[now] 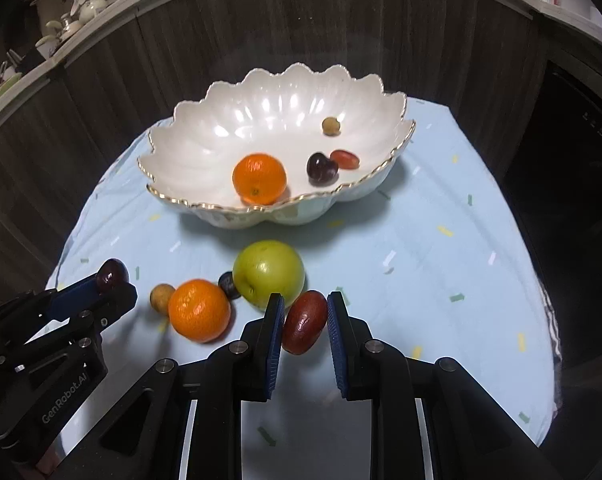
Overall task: Organize fruits
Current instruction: 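Lift and carry the red date and dark plum over the white bowl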
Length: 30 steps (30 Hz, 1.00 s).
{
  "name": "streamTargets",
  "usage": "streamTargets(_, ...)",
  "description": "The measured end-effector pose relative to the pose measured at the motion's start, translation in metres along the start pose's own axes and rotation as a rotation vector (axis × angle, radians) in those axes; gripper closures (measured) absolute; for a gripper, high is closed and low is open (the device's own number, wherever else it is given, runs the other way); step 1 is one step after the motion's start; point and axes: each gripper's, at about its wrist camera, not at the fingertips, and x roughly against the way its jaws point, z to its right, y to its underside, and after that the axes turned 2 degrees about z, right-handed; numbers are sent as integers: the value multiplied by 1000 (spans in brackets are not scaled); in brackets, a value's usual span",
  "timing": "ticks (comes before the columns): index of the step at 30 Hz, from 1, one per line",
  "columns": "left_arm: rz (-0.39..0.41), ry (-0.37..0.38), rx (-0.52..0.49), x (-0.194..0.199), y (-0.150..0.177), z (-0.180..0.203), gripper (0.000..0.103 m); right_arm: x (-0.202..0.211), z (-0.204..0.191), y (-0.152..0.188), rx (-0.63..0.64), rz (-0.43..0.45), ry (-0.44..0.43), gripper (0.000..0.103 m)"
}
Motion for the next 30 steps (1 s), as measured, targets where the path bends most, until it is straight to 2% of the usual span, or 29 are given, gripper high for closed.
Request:
streamTargets(18, 40, -3, -27, 13, -31, 12, 74, 20, 5, -28, -15, 62, 4, 80)
streamTargets(30, 62, 8, -34, 7, -64, 15, 73, 20, 9, -61, -17, 96, 8, 80)
